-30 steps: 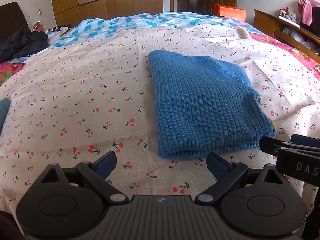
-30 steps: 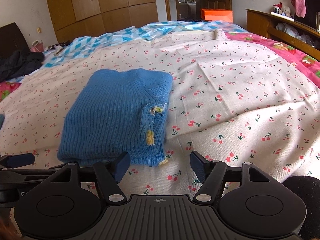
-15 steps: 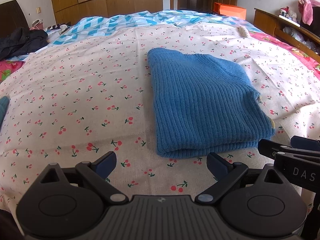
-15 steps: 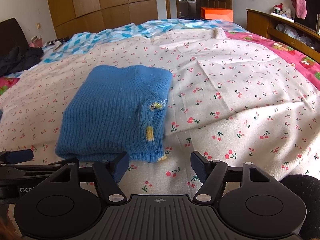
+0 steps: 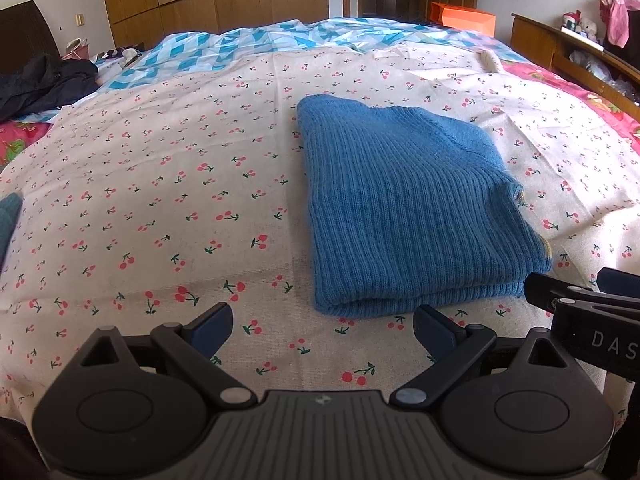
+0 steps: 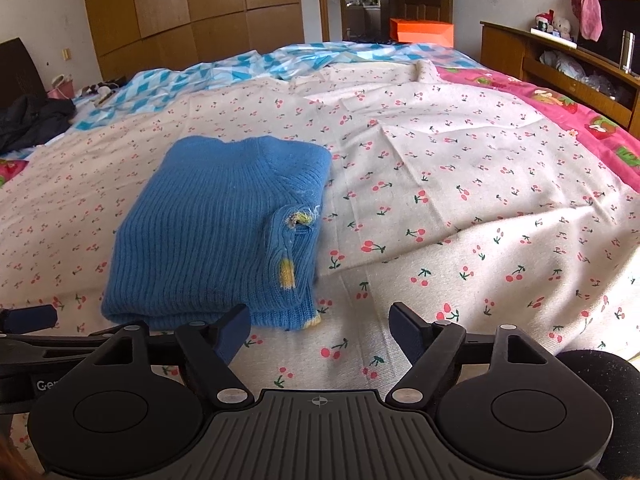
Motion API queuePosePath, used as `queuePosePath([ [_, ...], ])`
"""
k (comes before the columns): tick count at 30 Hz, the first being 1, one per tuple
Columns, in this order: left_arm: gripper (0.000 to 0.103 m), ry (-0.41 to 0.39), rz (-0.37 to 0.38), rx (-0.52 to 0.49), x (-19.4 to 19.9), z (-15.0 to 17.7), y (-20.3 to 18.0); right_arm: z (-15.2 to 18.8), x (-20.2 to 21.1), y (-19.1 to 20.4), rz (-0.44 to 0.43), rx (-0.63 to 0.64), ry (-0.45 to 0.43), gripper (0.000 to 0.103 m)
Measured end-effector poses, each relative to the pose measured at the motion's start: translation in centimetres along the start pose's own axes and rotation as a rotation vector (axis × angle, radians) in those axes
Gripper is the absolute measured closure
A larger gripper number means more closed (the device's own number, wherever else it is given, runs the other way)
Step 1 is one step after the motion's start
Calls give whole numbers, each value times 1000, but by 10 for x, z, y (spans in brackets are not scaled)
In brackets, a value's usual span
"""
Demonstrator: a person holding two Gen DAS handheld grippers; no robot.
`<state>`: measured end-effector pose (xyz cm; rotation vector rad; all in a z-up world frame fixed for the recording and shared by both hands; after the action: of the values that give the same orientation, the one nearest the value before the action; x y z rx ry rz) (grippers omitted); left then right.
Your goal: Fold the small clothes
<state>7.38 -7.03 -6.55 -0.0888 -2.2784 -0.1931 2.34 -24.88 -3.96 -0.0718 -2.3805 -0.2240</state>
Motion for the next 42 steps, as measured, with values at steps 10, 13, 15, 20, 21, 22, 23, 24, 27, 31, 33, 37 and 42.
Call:
queuePosePath([
  [10, 1, 20, 2, 26, -1, -5, 4, -6, 1, 2, -27, -18, -16, 24],
  [13, 1, 43, -1, 31, -3, -7, 5, -7, 1, 2, -24, -18, -23, 22],
  [15, 1, 48, -10, 26, -3, -9, 5, -8, 0, 2, -22, -20, -25, 21],
  [20, 1, 74, -7, 34, -5, -13, 4, -9, -5, -3, -48, -67, -4, 19],
  [21, 1, 82, -5, 35, -6, -13, 3, -9, -5, -4, -52, -75, -1, 19],
  [22, 2, 89, -5, 37, -7, -14, 3, -9, -6, -5, -58, -85, 3, 19],
  [23, 2, 94, -6, 38, -7, -14, 3, -9, -7, -5, -61, -94, 7, 19],
  [24, 1, 95, -5, 37, -7, -15, 2, -9, -7, -6, -65, -100, 9, 18],
  [27, 2, 99, -8, 35, -7, -18, 1, -10, -8, -7, -79, -116, 5, 18],
  [31, 2, 105, -7, 35, -8, -20, -1, -11, -11, -10, -88, -139, 5, 18],
  [33, 2, 105, -11, 29, -9, -20, -2, -13, -11, -12, -88, -143, 2, 18],
  [37, 2, 106, -10, 21, -10, -22, -4, -13, -13, -15, -91, -158, 4, 18],
  [42, 2, 112, -16, 21, -11, -22, -3, -13, -14, -15, -93, -150, 6, 18],
])
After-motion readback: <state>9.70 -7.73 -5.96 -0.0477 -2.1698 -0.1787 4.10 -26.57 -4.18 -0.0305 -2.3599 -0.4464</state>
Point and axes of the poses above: each gripper's, at about its wrist camera, not at the fingertips, and x roughly against the way its jaws point, y to its left, z to its underside, the point moved 7 cm from there along -x, roughly the way its jaws point, and after that the axes turned 7 degrees about -z, right-handed, at the moved point
